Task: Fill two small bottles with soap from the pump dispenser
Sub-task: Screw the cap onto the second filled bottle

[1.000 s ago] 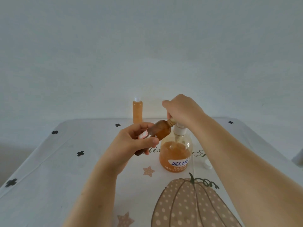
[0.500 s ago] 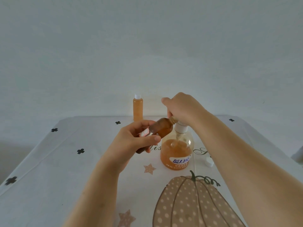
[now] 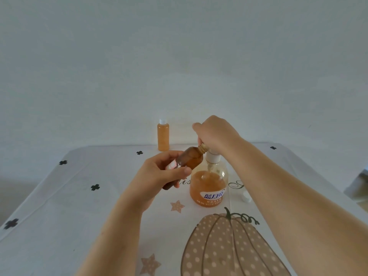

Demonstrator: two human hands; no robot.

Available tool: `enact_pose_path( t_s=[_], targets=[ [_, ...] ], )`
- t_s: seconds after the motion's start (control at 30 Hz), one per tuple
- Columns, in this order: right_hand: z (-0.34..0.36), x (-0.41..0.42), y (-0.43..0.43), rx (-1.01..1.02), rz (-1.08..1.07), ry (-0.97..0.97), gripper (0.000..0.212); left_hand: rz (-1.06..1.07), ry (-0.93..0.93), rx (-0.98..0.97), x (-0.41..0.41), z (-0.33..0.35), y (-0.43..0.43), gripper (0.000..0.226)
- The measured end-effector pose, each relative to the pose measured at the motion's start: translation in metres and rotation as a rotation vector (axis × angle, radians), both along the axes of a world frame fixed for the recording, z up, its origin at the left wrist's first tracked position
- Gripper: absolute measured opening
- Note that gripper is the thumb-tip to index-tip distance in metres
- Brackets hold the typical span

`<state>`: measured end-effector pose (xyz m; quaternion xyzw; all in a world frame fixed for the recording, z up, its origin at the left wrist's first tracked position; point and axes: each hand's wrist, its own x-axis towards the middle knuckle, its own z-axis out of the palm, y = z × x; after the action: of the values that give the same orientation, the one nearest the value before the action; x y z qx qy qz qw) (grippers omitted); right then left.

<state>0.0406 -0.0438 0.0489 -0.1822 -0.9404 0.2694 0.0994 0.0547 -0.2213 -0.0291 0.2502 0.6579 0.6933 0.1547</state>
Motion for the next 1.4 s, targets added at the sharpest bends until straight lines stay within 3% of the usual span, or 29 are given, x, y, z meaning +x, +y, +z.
enact_pose_path(
  t_s=[0.4, 0.63, 0.87, 1.03, 1.13, 1.4],
  targets=[
    [0.017, 0.013, 0.006, -0.262, 0.058, 0.13, 0.046, 0.058, 0.005, -0.037, 0.007, 0.011, -0.002, 0.035],
    [0.024, 0.042, 0.029, -0.348, 0.019, 0.254, 0.027, 0.098, -0.018, -0.097, 0.027, 0.001, -0.005, 0.033],
    [-0.01, 0.081, 0.06, -0.196, -0.056, 0.206, 0.014, 0.152, -0.02, -0.12, 0.052, -0.016, 0.003, 0.049],
    [-0.039, 0.113, 0.074, -0.063, -0.002, 0.032, 0.023, 0.15, -0.004, -0.117, 0.071, -0.018, 0.017, 0.043],
    [-0.056, 0.124, 0.078, -0.02, 0.023, -0.022, 0.028, 0.161, 0.008, -0.143, 0.082, -0.02, 0.027, 0.048],
    [-0.092, 0.131, 0.077, 0.151, 0.084, -0.146, 0.043, 0.214, 0.051, -0.14, 0.098, -0.029, 0.039, 0.034]
  ],
)
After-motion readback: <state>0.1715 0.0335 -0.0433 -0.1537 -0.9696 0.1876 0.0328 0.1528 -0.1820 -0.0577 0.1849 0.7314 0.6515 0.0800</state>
